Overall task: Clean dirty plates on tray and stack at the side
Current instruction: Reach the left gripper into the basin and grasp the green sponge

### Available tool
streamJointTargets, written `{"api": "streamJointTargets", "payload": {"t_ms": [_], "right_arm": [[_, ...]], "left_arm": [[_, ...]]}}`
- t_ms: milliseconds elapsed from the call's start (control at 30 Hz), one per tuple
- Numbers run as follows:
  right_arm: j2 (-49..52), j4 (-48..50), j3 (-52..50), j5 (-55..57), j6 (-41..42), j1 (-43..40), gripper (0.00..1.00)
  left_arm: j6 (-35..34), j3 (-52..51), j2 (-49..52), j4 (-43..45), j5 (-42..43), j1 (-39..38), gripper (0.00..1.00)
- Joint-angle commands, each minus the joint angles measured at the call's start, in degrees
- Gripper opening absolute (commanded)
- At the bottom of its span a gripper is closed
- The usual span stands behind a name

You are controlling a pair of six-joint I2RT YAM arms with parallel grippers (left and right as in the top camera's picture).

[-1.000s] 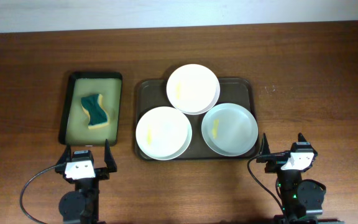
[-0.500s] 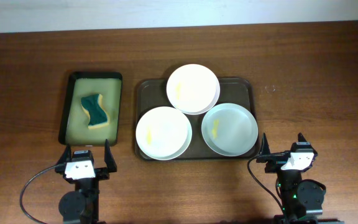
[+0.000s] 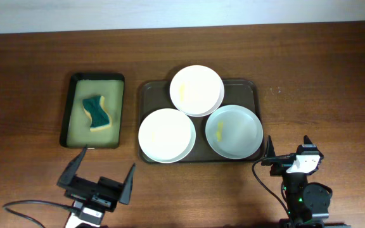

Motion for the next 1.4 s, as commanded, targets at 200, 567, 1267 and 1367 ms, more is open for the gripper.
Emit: {"api": "streamJointTargets", "payload": {"t_ms": [200, 567, 1267, 1367], "right_arm": [[0.04, -0.22, -0.42, 0.46, 0.61, -0.35, 0.98], [0.04, -0.22, -0.42, 0.46, 0.61, -0.35, 0.98], [0.04, -0.22, -0.42, 0.46, 0.61, -0.35, 0.98], [0.04, -0.22, -0.42, 0.46, 0.61, -0.35, 0.98]], "left_arm": [[10.49, 39.69, 32.92, -38.91, -12.70, -0.26, 1.00], [4.26, 85.90, 89.74, -92.32, -19.02, 4.52, 0.99], [-11.69, 84.78, 115.45, -98.73, -25.00, 6.62, 0.90], [-11.72, 84.56, 118.40, -98.55, -24.92, 5.55, 0.91]]}}
